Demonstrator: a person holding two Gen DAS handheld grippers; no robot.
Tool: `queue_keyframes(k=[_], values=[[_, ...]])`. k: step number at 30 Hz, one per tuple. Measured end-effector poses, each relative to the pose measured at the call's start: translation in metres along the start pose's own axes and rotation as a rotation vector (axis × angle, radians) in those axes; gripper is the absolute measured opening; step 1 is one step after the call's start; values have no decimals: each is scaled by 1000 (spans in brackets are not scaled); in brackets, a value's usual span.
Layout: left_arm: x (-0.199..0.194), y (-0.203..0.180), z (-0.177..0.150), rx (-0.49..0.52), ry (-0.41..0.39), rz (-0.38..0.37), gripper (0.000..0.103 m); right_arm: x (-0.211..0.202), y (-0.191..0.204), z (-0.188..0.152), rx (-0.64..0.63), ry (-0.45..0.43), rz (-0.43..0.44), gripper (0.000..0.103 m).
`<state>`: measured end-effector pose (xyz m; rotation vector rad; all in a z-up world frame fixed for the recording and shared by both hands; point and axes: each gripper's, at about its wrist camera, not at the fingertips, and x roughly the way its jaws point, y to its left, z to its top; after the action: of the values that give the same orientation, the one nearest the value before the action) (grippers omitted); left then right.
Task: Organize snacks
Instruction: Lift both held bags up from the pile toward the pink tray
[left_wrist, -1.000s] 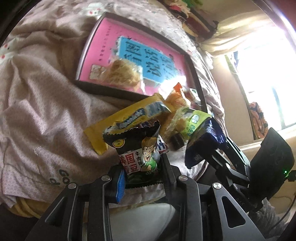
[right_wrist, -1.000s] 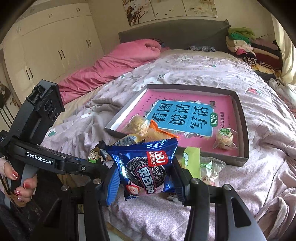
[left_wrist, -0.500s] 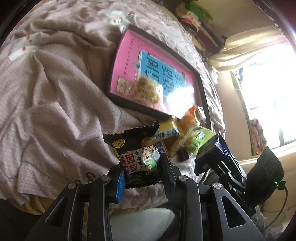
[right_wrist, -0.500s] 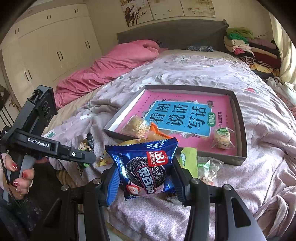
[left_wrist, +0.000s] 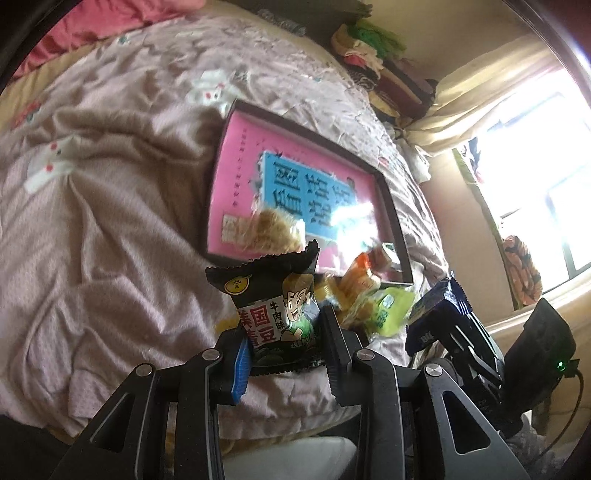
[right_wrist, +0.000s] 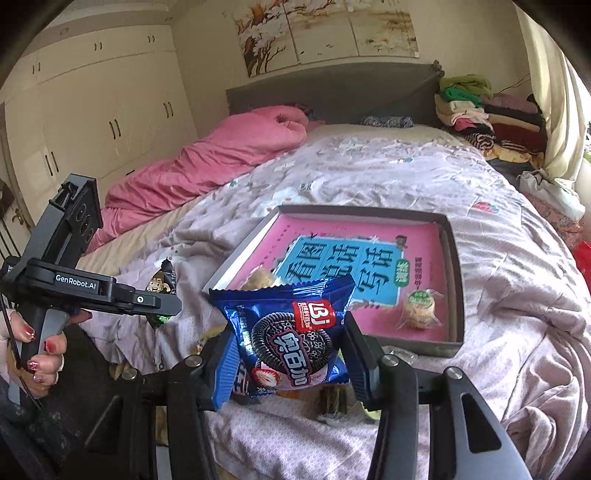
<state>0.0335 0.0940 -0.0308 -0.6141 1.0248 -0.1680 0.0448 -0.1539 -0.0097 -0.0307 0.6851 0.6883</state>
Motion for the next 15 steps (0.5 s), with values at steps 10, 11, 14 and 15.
queue_keyframes(k=[10, 11, 14, 15], values=[[-2, -14, 12, 59, -41, 18, 35, -10, -17, 13, 54, -52, -56, 51], [-3, -15, 15, 64, -49, 24, 35, -10, -18, 13, 58, -53, -60, 51], [-3, -18, 20, 81, -65, 38, 35, -12, -23, 15, 67, -60, -76, 51], [-3, -19, 21, 85, -70, 42, 35, -12, -24, 15, 71, -63, -80, 51]])
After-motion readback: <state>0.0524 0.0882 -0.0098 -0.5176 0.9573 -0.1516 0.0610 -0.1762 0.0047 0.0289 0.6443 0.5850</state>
